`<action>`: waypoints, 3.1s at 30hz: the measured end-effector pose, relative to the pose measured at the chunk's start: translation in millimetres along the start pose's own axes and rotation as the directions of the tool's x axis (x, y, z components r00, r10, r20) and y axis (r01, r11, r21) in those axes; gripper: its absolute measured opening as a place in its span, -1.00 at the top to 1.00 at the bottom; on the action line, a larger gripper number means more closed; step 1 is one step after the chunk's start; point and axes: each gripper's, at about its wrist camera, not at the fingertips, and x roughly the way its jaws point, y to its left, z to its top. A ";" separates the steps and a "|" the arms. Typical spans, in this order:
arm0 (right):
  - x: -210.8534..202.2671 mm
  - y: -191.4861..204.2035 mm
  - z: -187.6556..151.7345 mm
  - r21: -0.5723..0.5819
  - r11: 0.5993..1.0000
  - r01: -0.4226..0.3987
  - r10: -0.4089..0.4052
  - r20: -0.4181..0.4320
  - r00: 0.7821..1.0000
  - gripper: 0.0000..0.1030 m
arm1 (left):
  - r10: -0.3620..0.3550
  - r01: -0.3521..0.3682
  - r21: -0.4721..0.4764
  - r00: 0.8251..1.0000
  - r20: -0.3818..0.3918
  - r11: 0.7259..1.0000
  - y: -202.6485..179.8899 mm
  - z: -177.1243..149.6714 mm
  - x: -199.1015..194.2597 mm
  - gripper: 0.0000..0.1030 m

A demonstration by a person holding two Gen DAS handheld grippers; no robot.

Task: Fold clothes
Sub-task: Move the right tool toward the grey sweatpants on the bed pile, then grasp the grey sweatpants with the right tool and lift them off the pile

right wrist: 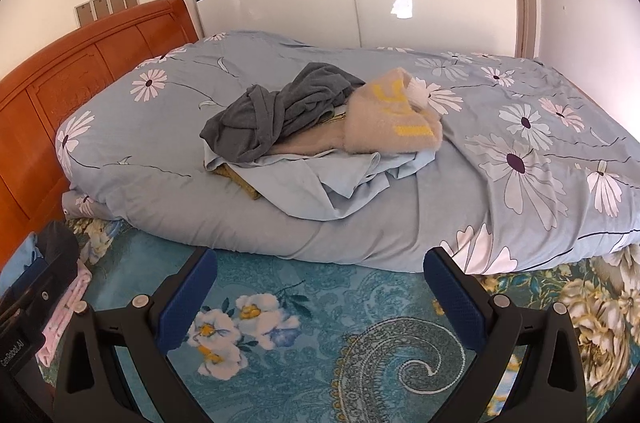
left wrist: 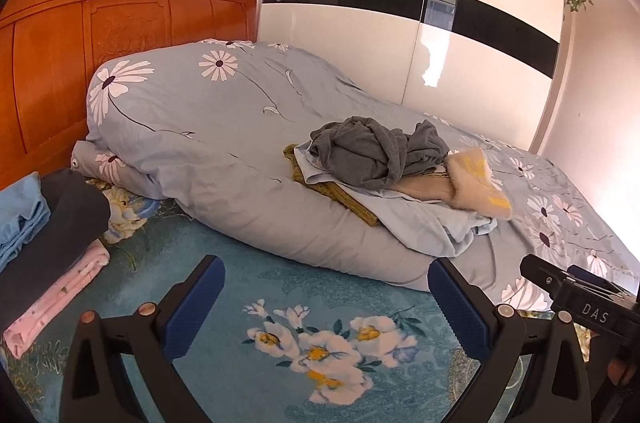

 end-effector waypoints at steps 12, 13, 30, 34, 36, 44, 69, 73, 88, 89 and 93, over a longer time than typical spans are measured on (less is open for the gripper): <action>45.0 23.4 -14.4 -0.043 0.997 0.063 -0.067 -0.082 0.994 -1.00 | -0.046 0.046 -0.012 0.998 -0.043 0.999 12.6 -12.8 36.0 -1.00; 48.6 25.0 -14.8 -0.041 0.997 0.060 -0.063 -0.081 0.995 -1.00 | -0.059 0.058 -0.019 0.998 -0.031 0.998 12.5 -12.6 38.8 -1.00; 95.8 47.0 1.9 -0.129 0.986 0.103 -0.120 -0.125 0.985 -1.00 | -0.059 0.045 -0.104 0.989 -0.136 0.994 41.6 -22.7 81.4 -1.00; 121.8 61.9 30.5 -0.168 0.981 0.100 -0.119 -0.106 0.987 -1.00 | -0.045 0.030 -0.132 0.992 -0.116 0.991 50.0 -24.9 87.9 -1.00; 143.1 74.1 52.1 -0.191 0.977 0.098 -0.118 -0.097 0.988 -0.99 | -0.031 0.015 -0.145 0.994 -0.107 0.989 55.3 -25.7 89.8 -1.00; 245.0 87.6 123.6 -0.115 0.977 0.177 -0.196 -0.187 0.963 -0.47 | 0.023 -0.060 -0.225 0.986 -0.162 0.973 85.9 -31.8 99.3 -1.00; 102.9 28.7 176.3 0.180 0.962 -0.206 0.206 0.022 0.978 0.89 | -0.011 -0.071 -0.345 0.973 -0.229 0.936 110.2 -51.4 97.0 -1.00; 40.7 13.0 167.2 0.182 0.937 -0.299 0.297 0.037 0.954 0.89 | -0.068 -0.031 -0.412 0.972 -0.225 0.911 118.3 -54.4 79.0 -1.00; -154.6 -98.6 19.1 0.335 0.874 -0.352 0.341 0.094 0.936 0.89 | -0.100 0.031 -0.272 0.965 -0.244 0.962 83.7 -39.2 23.8 -1.00; -167.8 -107.7 9.6 0.341 0.879 -0.333 0.320 0.094 0.943 0.89 | -0.098 0.032 -0.264 0.965 -0.242 0.964 82.8 -37.7 19.5 -1.00; -213.9 -153.6 -28.6 0.404 0.886 -0.229 0.208 0.095 0.974 0.89 | -0.097 0.042 -0.221 0.965 -0.242 0.974 76.3 -33.3 7.3 -1.00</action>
